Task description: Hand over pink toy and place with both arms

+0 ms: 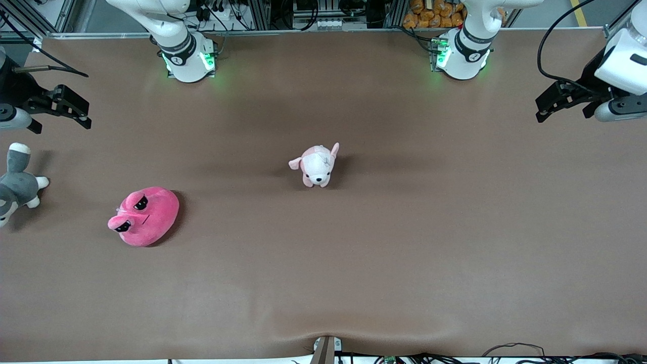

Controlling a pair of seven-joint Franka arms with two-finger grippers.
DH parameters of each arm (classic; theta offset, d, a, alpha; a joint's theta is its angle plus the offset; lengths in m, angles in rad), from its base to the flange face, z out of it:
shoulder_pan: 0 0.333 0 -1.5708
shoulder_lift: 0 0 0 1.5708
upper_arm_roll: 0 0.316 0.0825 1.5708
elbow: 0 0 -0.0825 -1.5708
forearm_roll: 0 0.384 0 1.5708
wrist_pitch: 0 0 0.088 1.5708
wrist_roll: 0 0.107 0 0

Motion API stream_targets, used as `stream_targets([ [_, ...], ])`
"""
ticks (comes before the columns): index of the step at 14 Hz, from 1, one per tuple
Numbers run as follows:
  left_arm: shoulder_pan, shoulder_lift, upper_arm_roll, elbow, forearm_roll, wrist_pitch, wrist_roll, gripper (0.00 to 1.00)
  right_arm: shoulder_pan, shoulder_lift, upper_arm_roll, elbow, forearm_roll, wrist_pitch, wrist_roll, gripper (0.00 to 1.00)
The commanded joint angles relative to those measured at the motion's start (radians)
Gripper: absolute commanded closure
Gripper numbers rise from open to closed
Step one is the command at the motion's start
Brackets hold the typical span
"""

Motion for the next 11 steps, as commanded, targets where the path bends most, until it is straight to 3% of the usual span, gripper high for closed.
stream_targets([
  [1, -0.006, 0.009, 0.006, 0.032, -0.017, -0.015, 0.022, 0.00, 0.008, 0.001, 0.002, 0.014, -0.001, -0.005, -0.012, 0.00],
  [11, 0.006, 0.040, 0.006, 0.032, -0.030, -0.020, 0.026, 0.00, 0.006, 0.003, 0.000, 0.012, -0.001, -0.005, -0.012, 0.00],
])
